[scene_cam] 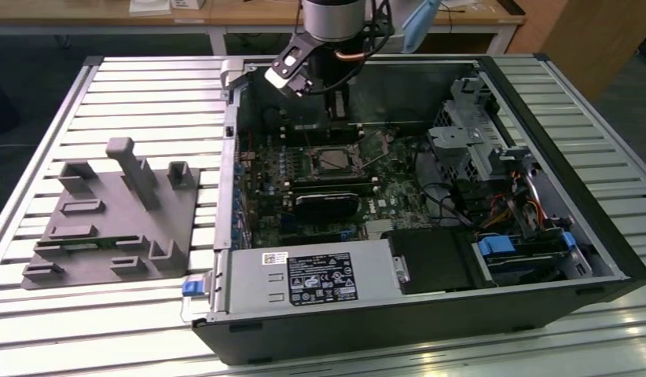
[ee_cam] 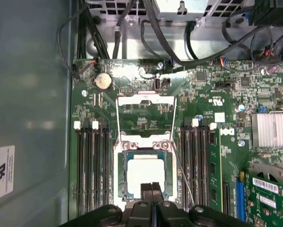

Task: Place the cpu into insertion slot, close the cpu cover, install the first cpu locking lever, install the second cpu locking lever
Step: 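Close the cpu cover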

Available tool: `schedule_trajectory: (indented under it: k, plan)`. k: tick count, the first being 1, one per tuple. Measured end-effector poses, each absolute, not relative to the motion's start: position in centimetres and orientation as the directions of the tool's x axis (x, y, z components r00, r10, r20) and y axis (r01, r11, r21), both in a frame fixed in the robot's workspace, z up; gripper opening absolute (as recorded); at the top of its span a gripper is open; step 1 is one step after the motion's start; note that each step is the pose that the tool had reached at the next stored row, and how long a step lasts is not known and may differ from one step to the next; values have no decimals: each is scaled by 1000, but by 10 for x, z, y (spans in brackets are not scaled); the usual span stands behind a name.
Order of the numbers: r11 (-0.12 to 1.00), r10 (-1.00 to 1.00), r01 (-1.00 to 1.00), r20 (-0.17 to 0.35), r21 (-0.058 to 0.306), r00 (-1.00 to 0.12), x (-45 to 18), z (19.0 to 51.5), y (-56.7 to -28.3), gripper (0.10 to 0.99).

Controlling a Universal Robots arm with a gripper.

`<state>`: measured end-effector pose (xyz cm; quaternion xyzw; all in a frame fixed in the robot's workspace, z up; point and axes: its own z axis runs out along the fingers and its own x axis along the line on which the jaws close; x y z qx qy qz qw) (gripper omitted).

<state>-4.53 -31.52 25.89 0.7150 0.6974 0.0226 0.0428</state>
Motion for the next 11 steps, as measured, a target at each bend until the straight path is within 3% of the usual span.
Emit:
schedule_trajectory:
  k: [11]
  plan:
    - [-23,999,996,-28,91,26,-4,259,-314,106]
